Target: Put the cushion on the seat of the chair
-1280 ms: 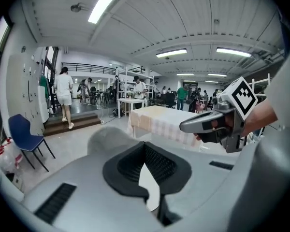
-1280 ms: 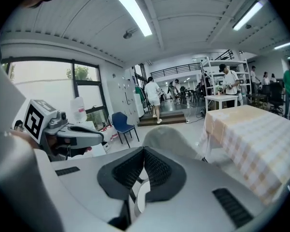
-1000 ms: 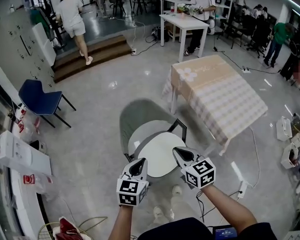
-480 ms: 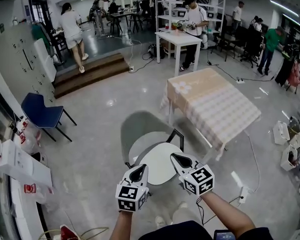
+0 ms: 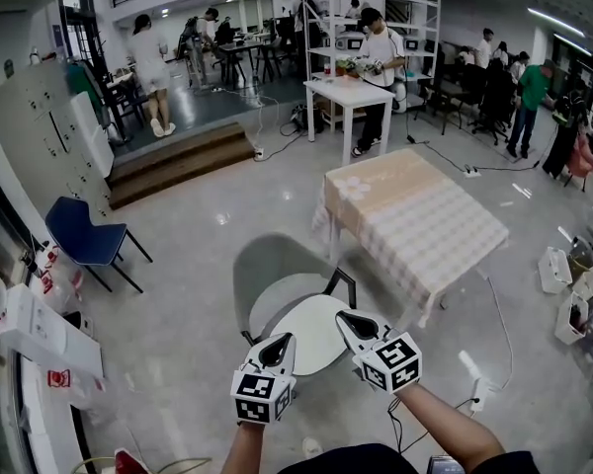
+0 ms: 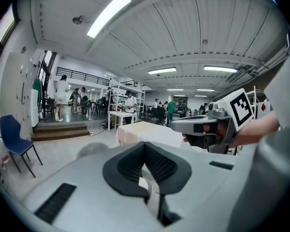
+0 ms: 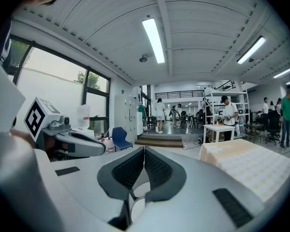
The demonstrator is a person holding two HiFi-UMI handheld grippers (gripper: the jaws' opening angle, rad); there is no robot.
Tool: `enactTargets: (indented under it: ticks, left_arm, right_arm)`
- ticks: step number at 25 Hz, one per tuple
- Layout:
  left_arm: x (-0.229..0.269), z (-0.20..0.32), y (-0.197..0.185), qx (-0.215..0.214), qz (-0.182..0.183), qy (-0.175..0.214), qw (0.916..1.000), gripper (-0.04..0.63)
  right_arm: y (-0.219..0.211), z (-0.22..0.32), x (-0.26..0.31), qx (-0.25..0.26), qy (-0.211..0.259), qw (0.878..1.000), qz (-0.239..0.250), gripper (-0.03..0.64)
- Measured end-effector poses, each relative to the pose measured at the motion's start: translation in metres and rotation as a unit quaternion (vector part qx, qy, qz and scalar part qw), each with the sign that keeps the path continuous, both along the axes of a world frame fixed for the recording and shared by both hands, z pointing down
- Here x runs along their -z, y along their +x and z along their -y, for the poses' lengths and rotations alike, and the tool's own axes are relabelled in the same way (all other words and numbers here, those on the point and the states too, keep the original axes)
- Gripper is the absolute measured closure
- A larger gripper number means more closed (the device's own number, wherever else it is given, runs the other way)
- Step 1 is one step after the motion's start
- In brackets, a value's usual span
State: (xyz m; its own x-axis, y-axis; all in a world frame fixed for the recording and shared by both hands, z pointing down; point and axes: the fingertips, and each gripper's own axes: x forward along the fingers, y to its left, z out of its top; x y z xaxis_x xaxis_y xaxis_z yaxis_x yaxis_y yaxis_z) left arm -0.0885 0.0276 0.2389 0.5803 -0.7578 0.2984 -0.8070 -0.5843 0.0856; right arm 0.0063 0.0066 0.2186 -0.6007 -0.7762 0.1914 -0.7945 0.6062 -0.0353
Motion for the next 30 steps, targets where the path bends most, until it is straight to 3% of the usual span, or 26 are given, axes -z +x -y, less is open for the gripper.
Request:
enactTargets:
  ticks: [17,30]
  left_arm:
    - [0.036,-0.052,0.067,-0.020,0.008,0.033,0.9992,0.591]
    - [0.046,-0.095,0.083,0.016,-0.009,0.042,0.9990,0.591]
  right_arm:
    - [0.045,-0.048,0.034,0.046,0.040,0.998,0.000,0.598]
    - [0.086,-0.092,0.043,0.032,0.047,0.998,0.017,0.598]
